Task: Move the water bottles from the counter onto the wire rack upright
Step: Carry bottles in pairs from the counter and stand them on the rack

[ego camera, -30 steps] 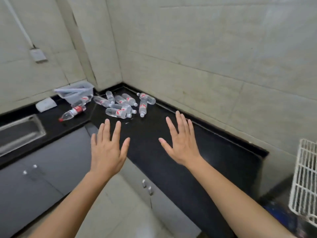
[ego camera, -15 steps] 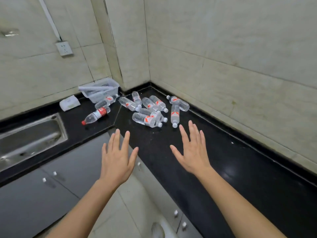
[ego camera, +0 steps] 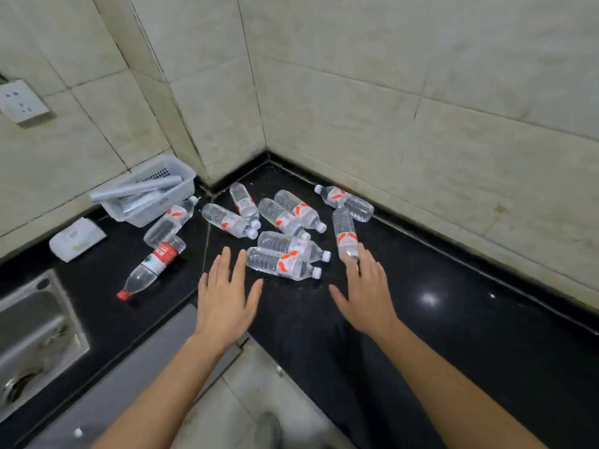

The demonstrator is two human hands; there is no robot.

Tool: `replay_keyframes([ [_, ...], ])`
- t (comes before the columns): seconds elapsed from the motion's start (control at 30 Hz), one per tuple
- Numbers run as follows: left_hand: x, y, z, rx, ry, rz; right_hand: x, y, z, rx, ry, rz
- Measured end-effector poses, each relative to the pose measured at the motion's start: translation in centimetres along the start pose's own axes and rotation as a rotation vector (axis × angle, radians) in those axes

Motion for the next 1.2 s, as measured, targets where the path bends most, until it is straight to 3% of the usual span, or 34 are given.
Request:
replay_keyframes([
  [0.13,0.6,6.1,5.4,0.147,0.018,0.079,0.2,1.2,5.5,0.188,0.018,0.092],
  [0.37,1.6,16.6,13.2,0.400,0.135,0.389,1.6,6.3,10.4,0.259,0.224,0.385],
  [0.47,2.4,19.7,16.2,0.545,0.145,0.371,2.6,9.1,12.3,0.302,0.371,0.500],
  [0.63,2.9,20.0,19.1,0.647,0.008,0.323,3.9,10.4,14.9,0.274,0.554,0.679],
  [0.83,1.0,18.6,19.3,0.882,-0.091,0.523,2.7,8.1,14.6,0.216,0.617,0.901],
  [0.9,-0.4,19.8,18.6,0.794,-0.165,0.616,1.6,7.6,14.3,0.168,0.639,0.986],
  [1.0,-3.1,22.9,18.0,0.462,-0.186,0.724,1.2,8.5,13.8,0.106,0.634,1.081],
  [1.03,-3.9,23.9,18.4,0.420,-0.146,0.738,1.3,9.2,13.7,0.109,0.616,1.105],
  [1.2,-5.3,25.4,21.3,0.626,0.029,0.687,3.3,11.3,15.2,0.287,0.457,1.220],
])
Point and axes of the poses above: each hand's wrist, its own y-axis towards the middle knuckle, its own z-axis out of the palm, x = y × z, the point moved 4 cm from there along y, towards the middle knuckle, and after that the axes turned 12 degrees about -z, right-handed, at the moved point
